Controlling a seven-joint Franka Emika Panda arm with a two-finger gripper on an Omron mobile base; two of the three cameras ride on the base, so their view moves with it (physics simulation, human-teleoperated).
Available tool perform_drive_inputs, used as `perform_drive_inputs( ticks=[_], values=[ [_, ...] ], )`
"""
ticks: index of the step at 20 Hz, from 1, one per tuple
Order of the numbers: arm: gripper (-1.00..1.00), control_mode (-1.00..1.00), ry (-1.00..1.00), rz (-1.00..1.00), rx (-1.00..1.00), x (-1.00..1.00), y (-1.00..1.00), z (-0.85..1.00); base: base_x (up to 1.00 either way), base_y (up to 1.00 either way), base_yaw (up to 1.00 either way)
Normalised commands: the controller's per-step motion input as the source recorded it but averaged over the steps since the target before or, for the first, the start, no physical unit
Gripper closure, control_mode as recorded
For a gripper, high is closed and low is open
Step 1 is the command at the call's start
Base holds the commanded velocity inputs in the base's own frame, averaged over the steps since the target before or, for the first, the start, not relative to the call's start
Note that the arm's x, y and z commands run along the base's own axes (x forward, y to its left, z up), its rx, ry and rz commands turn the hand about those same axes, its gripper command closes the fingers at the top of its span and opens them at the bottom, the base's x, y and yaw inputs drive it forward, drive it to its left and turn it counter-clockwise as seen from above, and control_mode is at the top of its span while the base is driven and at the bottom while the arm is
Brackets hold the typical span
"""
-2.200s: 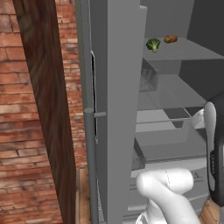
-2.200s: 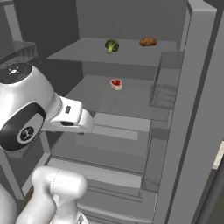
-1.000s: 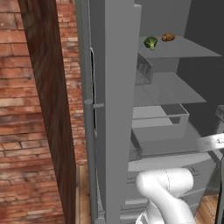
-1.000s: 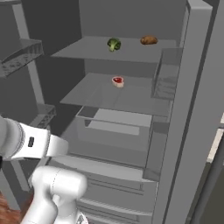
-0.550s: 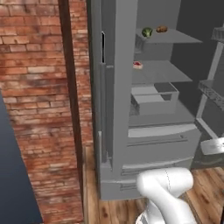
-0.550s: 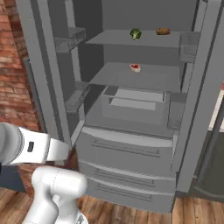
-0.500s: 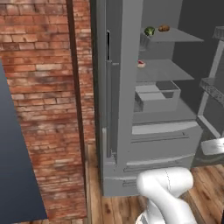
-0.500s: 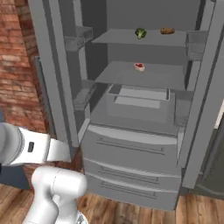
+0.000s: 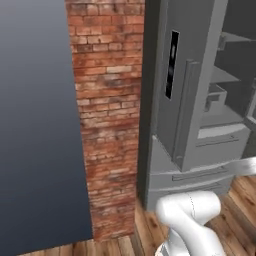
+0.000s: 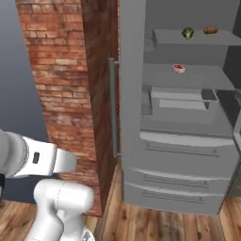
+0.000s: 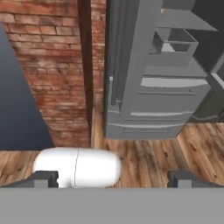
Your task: Transport the chicken drumstick and broccoli to the fridge. Place the chicken drumstick on the rack containing meat and place the broccoli on the rack containing the vegetable, ensuring meats and vegetables are on different racks.
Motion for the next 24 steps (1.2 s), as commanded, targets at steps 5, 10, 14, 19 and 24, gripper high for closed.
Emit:
perform_drive_inputs(
  ticks=[5, 10, 14, 19, 24],
  values=[
    [-1.0, 1.0, 0.0, 0.0, 0.0, 0.0, 0.0, 0.0, -0.09, 1.0, -0.56],
    [-1.0, 1.0, 0.0, 0.0, 0.0, 0.0, 0.0, 0.0, -0.09, 0.96, -0.68],
    [-1.0, 1.0, 0.0, 0.0, 0.0, 0.0, 0.0, 0.0, -0.05, 0.37, -0.93],
    [-1.0, 1.0, 0.0, 0.0, 0.0, 0.0, 0.0, 0.0, 0.0, 0.09, -1.0],
    [-1.0, 1.0, 0.0, 0.0, 0.0, 0.0, 0.0, 0.0, -0.13, 0.19, -0.96]
  ],
)
